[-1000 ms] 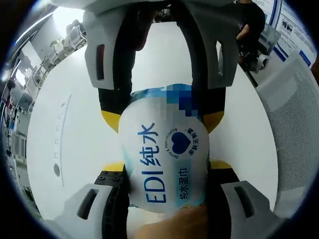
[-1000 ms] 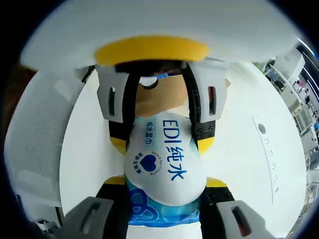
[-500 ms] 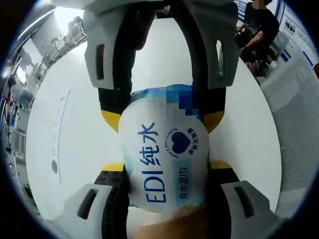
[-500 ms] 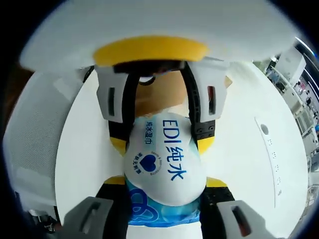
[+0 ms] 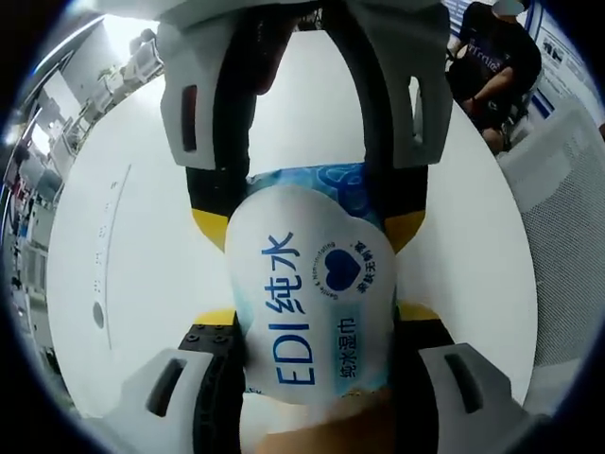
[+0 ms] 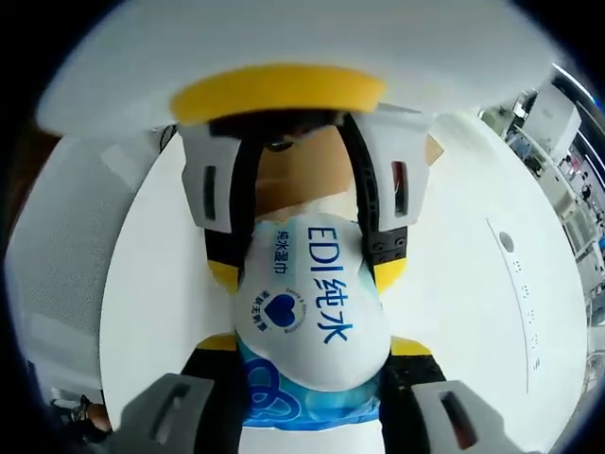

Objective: Operate the shoe box by opening the lid, removing the specified soft item, and placing it in the target area until the item is outside and the box remains undamaged.

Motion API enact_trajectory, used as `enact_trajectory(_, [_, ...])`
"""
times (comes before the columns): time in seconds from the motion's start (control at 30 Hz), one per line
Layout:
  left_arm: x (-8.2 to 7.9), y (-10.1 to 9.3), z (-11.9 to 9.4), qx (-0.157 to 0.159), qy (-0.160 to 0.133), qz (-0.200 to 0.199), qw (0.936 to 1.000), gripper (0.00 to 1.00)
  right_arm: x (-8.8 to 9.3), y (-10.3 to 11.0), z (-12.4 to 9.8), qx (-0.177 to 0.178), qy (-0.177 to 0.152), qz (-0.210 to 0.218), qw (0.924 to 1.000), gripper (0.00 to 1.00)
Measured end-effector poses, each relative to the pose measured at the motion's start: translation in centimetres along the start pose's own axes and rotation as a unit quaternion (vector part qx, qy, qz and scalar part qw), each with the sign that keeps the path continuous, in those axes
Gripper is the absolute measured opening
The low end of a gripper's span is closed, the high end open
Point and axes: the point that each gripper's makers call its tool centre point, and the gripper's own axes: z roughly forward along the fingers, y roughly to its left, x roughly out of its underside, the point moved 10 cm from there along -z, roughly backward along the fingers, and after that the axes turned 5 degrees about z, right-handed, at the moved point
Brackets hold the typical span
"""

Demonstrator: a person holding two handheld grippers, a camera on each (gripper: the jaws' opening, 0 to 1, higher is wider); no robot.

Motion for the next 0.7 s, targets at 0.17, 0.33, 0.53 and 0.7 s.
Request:
enact_trajectory(0.17, [-0.02, 0.08, 0.04, -0.002, 0.002, 0.0, 1.0, 0.61, 0.06, -0.05, -0.01, 0.002, -0.001, -0.001, 1.0, 0.54])
enact_trajectory(0.33, [-0.16, 0.13, 0.1, -0.003, 0.001, -0.008, 1.0, 0.61, 0.42, -0.17, -0.03, 0.003, 0.005, 0.002, 1.0, 0.53])
enact_trajectory(0.53, [-0.41, 0.14, 0.24, -0.003, -0.001, -0.003, 1.0, 0.61, 0.85, -0.14, -0.2, 0.007, 0.011, 0.004, 0.9999, 0.52])
enact_trajectory(0.7, [-0.44, 0.04, 0.16, -0.006, -0.001, -0.001, 1.0, 0.61, 0.78, -0.02, -0.38, 0.011, 0.015, -0.001, 0.9998, 0.51])
